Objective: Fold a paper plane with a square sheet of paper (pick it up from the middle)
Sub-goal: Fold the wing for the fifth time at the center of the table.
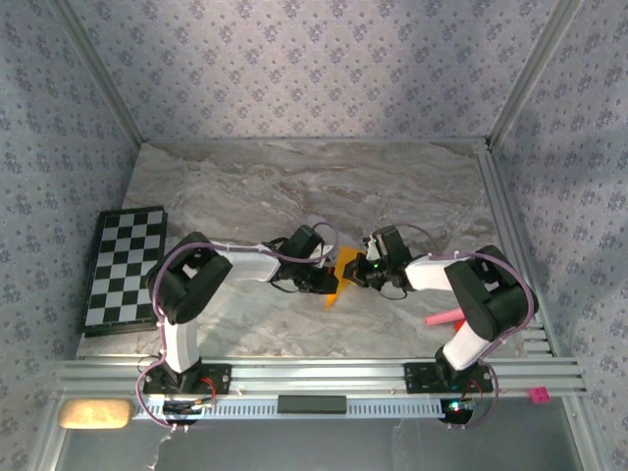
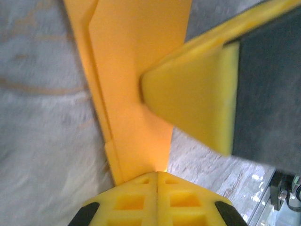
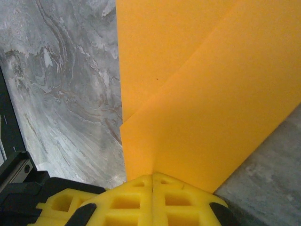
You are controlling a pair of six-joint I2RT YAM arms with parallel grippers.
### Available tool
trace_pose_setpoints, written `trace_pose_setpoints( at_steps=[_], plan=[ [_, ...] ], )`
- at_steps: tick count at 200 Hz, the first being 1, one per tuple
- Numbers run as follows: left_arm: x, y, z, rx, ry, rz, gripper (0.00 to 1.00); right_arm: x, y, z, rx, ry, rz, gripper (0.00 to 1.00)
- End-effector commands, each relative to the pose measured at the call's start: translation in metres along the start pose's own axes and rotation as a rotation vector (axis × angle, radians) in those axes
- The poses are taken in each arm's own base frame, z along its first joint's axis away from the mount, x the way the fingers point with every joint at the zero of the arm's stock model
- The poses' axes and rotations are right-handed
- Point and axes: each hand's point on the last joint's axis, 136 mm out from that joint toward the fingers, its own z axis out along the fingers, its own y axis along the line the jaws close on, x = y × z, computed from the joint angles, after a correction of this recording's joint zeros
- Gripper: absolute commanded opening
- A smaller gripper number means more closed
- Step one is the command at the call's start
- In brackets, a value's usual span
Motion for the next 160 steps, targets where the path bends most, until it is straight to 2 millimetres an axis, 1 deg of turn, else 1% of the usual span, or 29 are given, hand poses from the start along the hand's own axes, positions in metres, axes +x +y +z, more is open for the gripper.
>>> trace_pose_setpoints(
  at_steps=[1,15,34,50,66,109,160],
  plan=[
    [0.032,0.008,-0.012,-0.059,0.089,-0.036,0.02,0.008,-0.056,0.000,0.188,-0.007,0.059,0.00],
    [0.026,-0.002,-0.022,-0.041,0.051,-0.031,0.04,0.008,-0.053,0.001,0.187,0.001,0.046,0.00],
    [0.010,-0.019,-0.032,-0.006,0.003,-0.021,0.05,0.011,-0.054,0.003,0.208,0.016,0.035,0.00],
    [-0.001,-0.031,-0.035,0.024,-0.024,-0.017,0.06,0.012,-0.054,0.004,0.210,0.018,0.037,0.00],
    [-0.005,-0.037,-0.032,0.055,-0.027,-0.024,0.06,0.012,-0.054,0.005,0.211,0.018,0.038,0.00],
    [-0.006,-0.035,-0.016,0.069,0.003,-0.049,0.07,0.011,-0.053,0.004,0.209,0.015,0.037,0.00],
    [-0.008,-0.038,-0.006,0.064,0.004,-0.043,0.11,0.014,-0.056,0.004,0.216,0.023,0.039,0.00]
  ],
)
